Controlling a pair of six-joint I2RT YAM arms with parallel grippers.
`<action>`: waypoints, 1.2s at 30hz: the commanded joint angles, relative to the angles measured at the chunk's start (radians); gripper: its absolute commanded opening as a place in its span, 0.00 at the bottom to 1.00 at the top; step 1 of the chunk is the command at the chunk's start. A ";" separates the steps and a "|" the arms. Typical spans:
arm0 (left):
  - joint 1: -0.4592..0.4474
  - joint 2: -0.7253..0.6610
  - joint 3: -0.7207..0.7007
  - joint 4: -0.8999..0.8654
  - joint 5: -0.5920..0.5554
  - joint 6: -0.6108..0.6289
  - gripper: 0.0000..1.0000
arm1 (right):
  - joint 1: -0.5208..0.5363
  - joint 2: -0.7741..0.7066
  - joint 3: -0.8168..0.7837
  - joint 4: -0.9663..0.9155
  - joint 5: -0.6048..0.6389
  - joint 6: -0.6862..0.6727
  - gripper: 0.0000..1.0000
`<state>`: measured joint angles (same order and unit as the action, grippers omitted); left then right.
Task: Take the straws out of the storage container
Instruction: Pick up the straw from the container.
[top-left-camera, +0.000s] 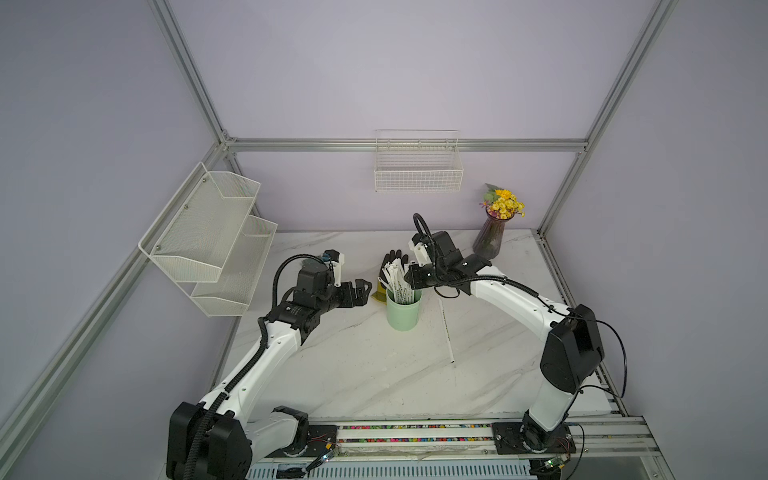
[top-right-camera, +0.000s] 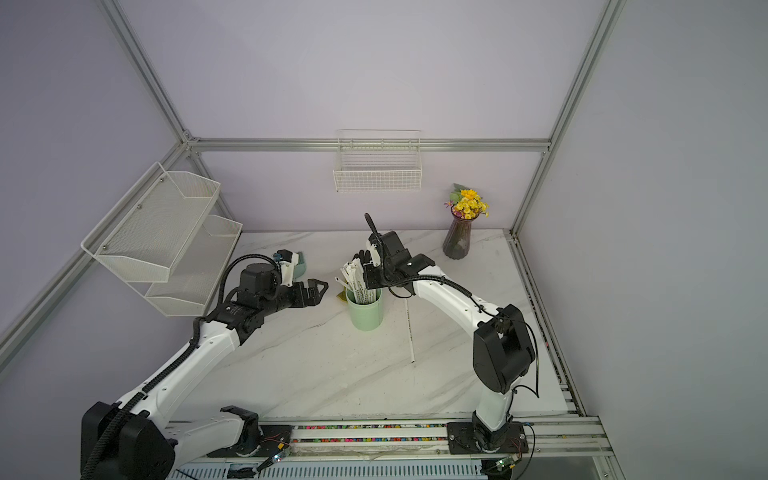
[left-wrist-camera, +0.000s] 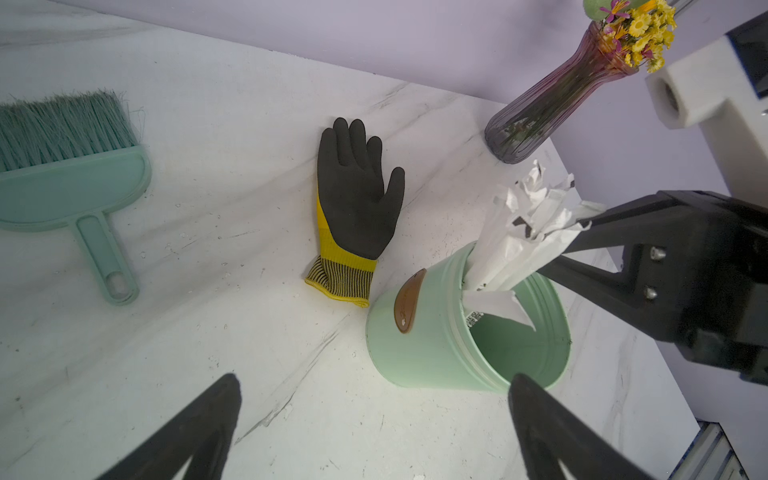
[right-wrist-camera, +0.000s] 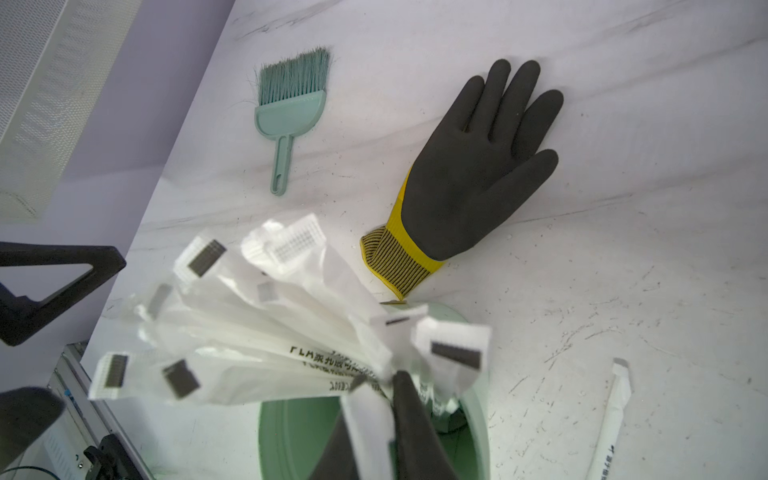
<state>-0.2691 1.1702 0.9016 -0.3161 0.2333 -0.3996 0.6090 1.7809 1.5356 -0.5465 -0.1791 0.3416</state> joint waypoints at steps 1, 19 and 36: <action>-0.002 -0.009 0.014 0.023 0.014 0.019 1.00 | 0.005 0.004 0.028 0.003 -0.007 0.014 0.11; -0.002 -0.005 0.017 0.028 0.026 0.016 1.00 | 0.005 -0.072 0.086 -0.114 0.018 -0.021 0.06; -0.002 -0.012 0.019 0.023 0.022 0.015 1.00 | 0.006 -0.061 0.258 -0.254 0.046 -0.078 0.00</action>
<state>-0.2691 1.1702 0.9016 -0.3157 0.2432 -0.3996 0.6094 1.7298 1.7706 -0.7471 -0.1520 0.2890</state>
